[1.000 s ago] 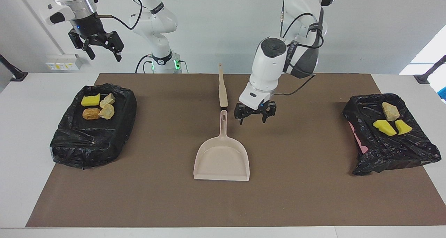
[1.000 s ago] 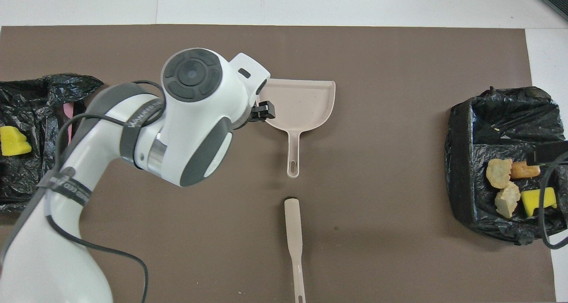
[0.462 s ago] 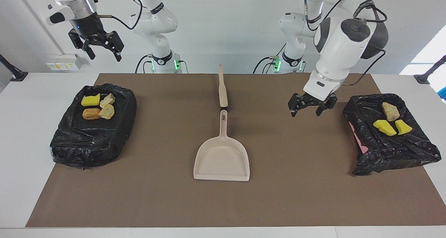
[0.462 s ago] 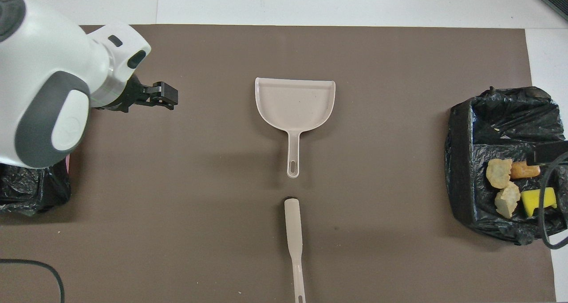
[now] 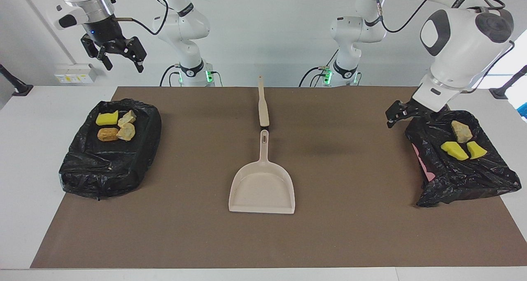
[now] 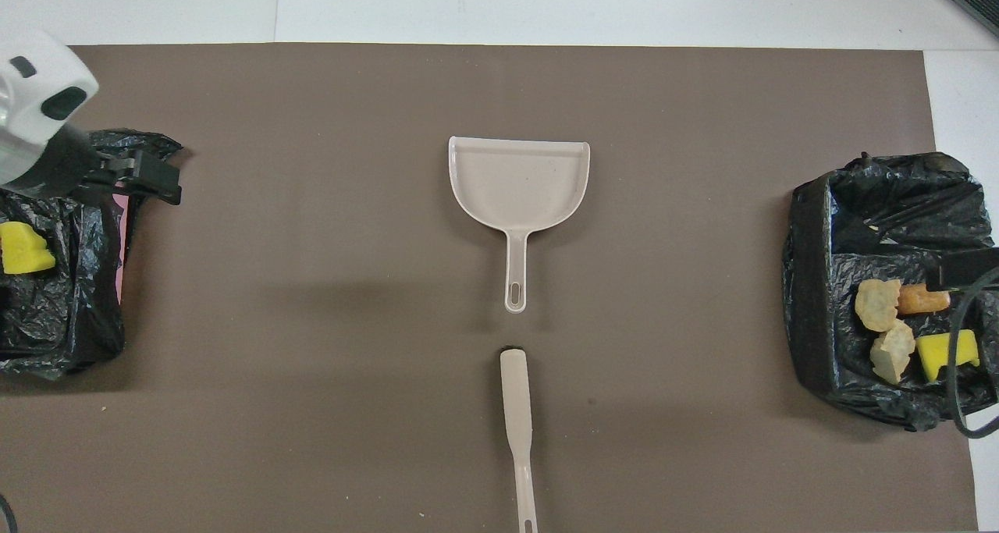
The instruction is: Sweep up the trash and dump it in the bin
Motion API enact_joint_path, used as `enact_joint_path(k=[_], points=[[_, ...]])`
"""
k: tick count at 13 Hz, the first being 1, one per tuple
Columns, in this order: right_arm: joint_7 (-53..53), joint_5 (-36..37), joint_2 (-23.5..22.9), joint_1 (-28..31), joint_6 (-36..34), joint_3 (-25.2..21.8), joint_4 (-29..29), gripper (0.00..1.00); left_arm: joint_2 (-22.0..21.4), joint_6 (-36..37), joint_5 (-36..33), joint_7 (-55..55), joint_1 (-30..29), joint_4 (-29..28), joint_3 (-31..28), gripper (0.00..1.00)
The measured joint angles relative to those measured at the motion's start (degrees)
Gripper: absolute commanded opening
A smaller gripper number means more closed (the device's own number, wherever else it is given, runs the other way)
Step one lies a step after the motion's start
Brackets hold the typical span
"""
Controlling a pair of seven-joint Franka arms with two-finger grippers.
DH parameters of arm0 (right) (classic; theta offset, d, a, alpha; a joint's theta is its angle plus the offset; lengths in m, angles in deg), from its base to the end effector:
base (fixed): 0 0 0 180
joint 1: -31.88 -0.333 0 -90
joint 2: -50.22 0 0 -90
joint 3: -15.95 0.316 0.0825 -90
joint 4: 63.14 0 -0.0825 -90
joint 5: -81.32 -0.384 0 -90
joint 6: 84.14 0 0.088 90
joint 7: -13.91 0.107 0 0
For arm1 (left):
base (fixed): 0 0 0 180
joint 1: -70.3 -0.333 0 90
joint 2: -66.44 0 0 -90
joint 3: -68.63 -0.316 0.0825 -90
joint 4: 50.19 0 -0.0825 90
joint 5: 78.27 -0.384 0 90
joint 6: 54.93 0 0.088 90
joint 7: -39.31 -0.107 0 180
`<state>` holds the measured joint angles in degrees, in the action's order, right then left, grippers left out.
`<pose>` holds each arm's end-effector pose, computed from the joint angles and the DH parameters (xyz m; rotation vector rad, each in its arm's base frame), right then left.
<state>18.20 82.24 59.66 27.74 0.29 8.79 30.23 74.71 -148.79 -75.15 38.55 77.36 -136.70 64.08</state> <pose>0.4909 -0.0339 0.6740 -3.1306 0.2000 -0.0116 0.6018 -0.0351 0.5760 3.0977 -0.0832 -0.0252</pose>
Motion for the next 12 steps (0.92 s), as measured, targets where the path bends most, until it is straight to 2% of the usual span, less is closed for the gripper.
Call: enact_joint_path(k=[3, 9, 12], points=[[0.00, 0.00, 0.00, 0.00, 0.00, 0.00, 0.00, 1.00, -3.49, 1.68, 0.55, -1.11, -3.24, 0.03, 0.01, 1.00], [0.00, 0.00, 0.00, 0.00, 0.00, 0.00, 0.00, 1.00, -8.04, 3.27, 0.12, -2.45, -2.98, -4.62, 1.53, 1.00], [0.00, 0.00, 0.00, 0.00, 0.00, 0.00, 0.00, 1.00, -9.35, 8.26, -1.08, -3.97, -2.98, -3.85, 1.55, 1.00]])
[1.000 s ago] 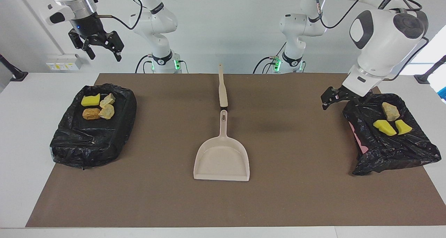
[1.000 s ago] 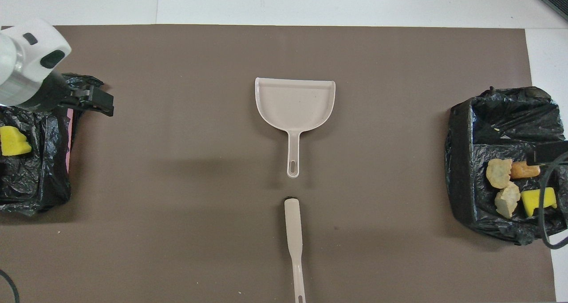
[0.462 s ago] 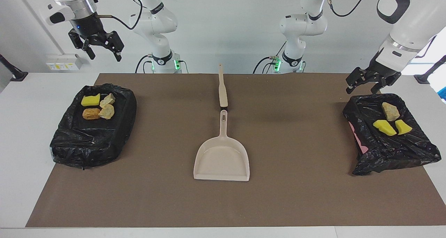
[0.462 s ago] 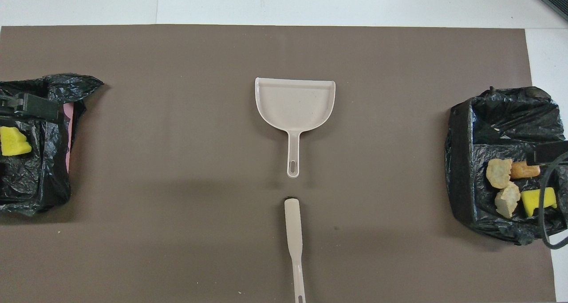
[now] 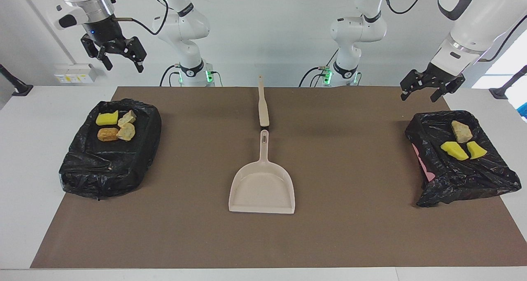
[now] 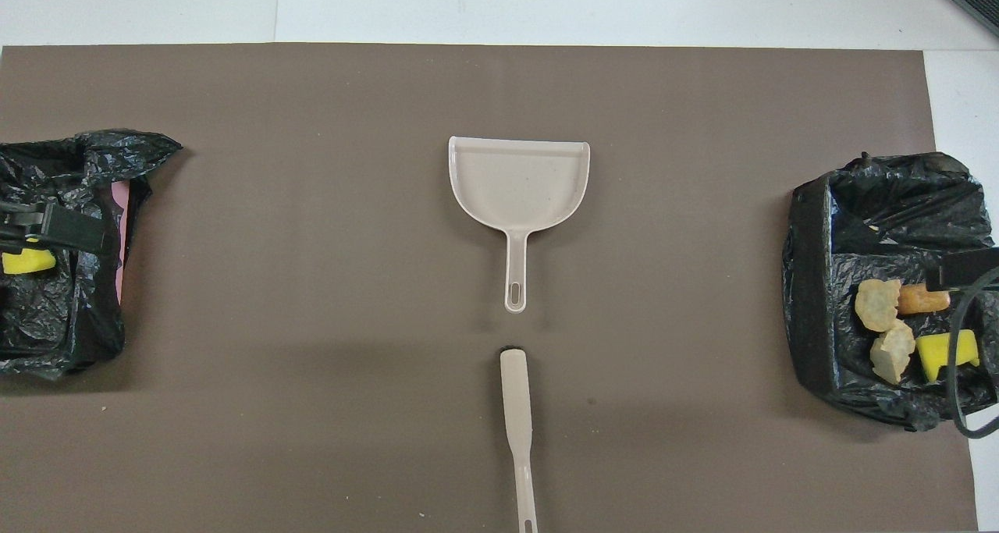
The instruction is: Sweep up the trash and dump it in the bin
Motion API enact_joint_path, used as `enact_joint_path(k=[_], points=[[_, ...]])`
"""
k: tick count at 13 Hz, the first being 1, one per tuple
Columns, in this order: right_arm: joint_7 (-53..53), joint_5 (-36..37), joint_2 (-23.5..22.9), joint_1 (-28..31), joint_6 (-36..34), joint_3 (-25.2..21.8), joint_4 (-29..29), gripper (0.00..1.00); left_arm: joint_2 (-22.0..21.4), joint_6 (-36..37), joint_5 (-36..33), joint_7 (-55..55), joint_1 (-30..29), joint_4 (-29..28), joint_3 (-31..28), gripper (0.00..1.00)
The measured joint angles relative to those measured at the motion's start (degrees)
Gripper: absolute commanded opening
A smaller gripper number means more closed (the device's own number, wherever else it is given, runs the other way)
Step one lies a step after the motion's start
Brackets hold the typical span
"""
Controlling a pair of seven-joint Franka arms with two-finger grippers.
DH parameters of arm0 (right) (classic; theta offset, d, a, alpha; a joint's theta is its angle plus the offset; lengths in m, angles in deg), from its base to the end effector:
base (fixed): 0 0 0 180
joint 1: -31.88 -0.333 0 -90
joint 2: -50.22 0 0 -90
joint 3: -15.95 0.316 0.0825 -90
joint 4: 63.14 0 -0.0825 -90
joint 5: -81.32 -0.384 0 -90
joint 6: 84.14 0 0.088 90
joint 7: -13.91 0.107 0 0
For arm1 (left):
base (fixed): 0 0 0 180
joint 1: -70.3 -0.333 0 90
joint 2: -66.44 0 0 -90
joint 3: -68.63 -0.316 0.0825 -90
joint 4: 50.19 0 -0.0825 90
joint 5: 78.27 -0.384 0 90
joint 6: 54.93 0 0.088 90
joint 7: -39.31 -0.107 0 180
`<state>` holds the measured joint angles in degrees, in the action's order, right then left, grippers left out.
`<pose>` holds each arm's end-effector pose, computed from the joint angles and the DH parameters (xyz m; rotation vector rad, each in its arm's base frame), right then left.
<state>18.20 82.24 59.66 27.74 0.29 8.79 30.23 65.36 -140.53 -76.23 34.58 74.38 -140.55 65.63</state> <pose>0.4909 -0.0339 0.6740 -3.1306 0.2000 -0.0116 0.5403 -0.0139 0.6255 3.0974 -0.1597 -0.0978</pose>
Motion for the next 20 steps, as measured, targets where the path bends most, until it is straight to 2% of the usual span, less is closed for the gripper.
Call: enact_joint_path(k=[20], points=[[0.00, 0.00, 0.00, 0.00, 0.00, 0.00, 0.00, 1.00, -0.39, 1.85, -0.53, -2.52, -0.16, 1.02, -0.11, 1.00]])
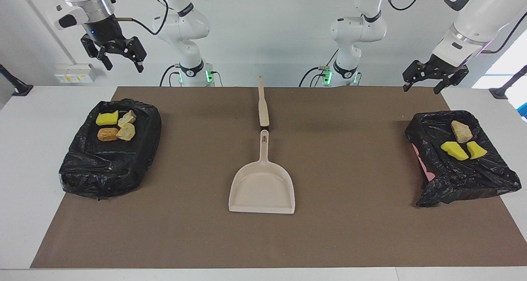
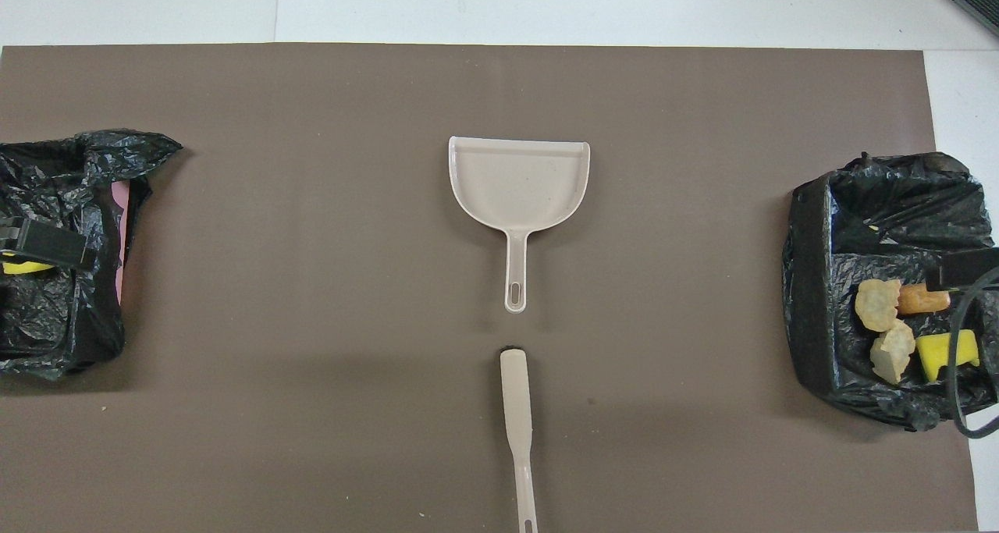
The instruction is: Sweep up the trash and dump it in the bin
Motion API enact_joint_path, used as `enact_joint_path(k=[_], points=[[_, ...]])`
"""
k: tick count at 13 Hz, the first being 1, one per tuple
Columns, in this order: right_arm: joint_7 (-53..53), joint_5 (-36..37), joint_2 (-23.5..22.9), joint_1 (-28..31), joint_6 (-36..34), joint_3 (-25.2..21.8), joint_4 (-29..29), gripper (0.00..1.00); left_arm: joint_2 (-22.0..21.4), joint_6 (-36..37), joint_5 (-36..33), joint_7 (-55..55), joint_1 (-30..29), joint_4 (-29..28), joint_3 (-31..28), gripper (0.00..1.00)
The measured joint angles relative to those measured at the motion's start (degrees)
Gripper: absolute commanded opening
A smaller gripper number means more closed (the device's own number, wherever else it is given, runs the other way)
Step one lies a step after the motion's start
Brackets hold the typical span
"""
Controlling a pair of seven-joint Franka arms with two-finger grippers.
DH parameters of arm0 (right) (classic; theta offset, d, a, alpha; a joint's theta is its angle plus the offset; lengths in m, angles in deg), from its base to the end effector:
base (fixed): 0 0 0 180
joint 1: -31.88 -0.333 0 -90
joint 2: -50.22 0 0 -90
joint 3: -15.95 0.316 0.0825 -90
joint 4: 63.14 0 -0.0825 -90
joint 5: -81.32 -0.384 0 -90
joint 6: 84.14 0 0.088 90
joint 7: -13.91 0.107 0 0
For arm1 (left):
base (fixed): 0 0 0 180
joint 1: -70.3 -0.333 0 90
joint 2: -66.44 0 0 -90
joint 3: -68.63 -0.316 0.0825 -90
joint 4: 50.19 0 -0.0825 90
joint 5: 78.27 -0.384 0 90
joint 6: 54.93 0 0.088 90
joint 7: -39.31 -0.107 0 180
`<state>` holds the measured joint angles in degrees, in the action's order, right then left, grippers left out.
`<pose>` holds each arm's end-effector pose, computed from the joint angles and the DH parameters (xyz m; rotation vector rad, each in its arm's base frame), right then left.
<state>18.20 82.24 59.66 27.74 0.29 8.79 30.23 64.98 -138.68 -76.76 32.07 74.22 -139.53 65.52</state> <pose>0.4909 -0.0339 0.6740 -3.1306 0.2000 -0.0116 0.5351 -0.0102 0.6346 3.1001 -0.2212 -0.1095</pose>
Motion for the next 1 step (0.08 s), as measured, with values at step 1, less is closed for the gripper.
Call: enact_joint_path(k=[1], points=[[0.00, 0.00, 0.00, 0.00, 0.00, 0.00, 0.00, 1.00, 0.00, 0.00, 0.00, 0.00, -0.01, 0.00, 0.00, 1.00]])
